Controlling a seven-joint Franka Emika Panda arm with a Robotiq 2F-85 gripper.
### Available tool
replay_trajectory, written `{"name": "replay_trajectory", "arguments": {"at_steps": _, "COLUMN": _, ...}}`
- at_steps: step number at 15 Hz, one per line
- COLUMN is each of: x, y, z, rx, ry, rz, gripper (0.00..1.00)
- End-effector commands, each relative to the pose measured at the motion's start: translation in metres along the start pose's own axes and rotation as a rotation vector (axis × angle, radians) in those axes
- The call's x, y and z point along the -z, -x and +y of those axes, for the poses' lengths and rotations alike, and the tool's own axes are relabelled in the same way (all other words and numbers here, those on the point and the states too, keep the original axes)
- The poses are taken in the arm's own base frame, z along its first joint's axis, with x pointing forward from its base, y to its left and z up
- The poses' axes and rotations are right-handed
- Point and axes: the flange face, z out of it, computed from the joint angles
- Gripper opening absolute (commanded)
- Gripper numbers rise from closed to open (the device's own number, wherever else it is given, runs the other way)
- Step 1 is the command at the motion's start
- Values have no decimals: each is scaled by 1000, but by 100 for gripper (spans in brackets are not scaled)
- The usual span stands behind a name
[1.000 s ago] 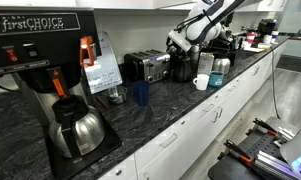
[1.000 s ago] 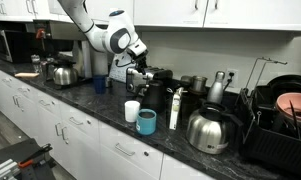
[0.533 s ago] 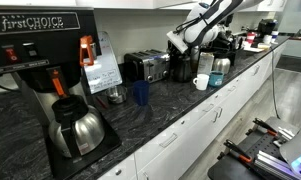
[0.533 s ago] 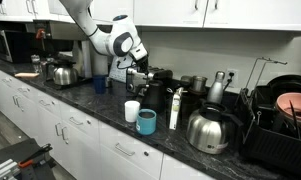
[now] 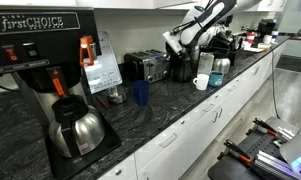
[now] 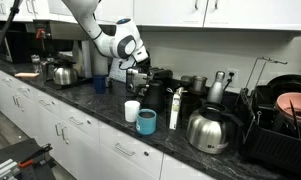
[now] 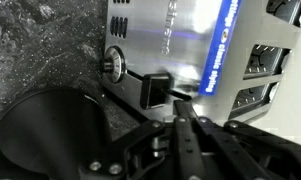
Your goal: Push the right lever on the toaster downwards
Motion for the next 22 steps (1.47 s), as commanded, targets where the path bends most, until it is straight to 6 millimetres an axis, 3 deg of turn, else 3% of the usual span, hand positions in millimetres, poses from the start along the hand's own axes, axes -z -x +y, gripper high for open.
{"name": "replay_trajectory", "arguments": {"at_steps": 1, "x": -7, "y": -3, "z": -4, "rx": -35, "ry": 10, "rz": 6, "gripper": 0}}
{"name": "replay_trajectory", "arguments": {"at_steps": 17, "x": 13, "y": 2, "z": -7, "rx": -27, "ry": -32, "rz": 8, "gripper": 0}}
{"name": "replay_trajectory", "arguments": {"at_steps": 22, "x": 20, "y": 5, "z": 1, "rx": -2, "ry": -31, "rz": 3, "gripper": 0}}
